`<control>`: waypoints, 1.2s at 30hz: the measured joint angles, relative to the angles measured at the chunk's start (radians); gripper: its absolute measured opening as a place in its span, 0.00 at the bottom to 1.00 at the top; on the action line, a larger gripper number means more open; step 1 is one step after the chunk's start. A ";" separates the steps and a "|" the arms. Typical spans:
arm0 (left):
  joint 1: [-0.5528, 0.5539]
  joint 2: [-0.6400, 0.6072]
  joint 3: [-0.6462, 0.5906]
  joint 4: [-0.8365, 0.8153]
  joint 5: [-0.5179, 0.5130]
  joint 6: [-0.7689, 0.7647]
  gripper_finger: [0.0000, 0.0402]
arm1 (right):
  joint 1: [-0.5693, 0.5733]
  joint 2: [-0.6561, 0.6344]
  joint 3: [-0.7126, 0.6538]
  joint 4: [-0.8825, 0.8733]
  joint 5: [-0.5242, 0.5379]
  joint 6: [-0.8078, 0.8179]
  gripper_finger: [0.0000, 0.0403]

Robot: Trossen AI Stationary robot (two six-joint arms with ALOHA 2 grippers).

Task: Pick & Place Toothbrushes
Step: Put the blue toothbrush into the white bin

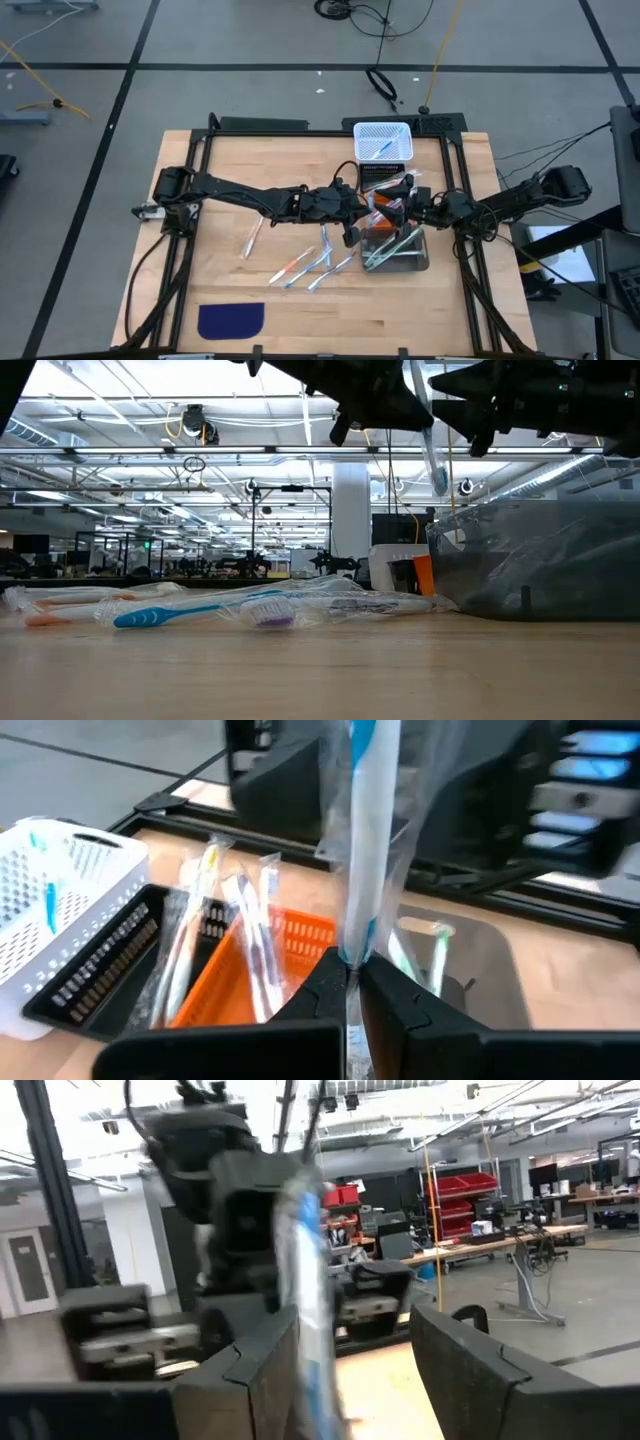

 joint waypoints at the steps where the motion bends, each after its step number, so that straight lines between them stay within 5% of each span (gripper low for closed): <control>1: 0.003 0.000 0.000 -0.002 0.000 0.000 0.01 | 0.004 -0.003 0.000 -0.002 -0.002 0.000 0.46; 7: 0.015 0.001 0.000 -0.005 0.000 -0.001 0.02 | 0.016 -0.006 0.000 0.004 -0.079 0.001 0.46; 22: 0.015 0.001 -0.001 0.034 0.000 0.001 0.01 | -0.023 0.071 0.037 -0.027 -0.075 0.053 0.41; 27: 0.020 0.001 -0.001 0.023 0.004 0.000 0.02 | -0.023 0.100 0.083 -0.047 -0.077 0.017 0.29; 32: 0.019 0.001 -0.001 0.012 0.011 0.006 0.01 | -0.024 0.100 0.087 -0.049 -0.073 -0.014 0.06; 36: 0.020 0.001 -0.001 0.007 0.011 0.006 0.05 | -0.024 0.099 0.087 -0.057 -0.071 -0.012 0.05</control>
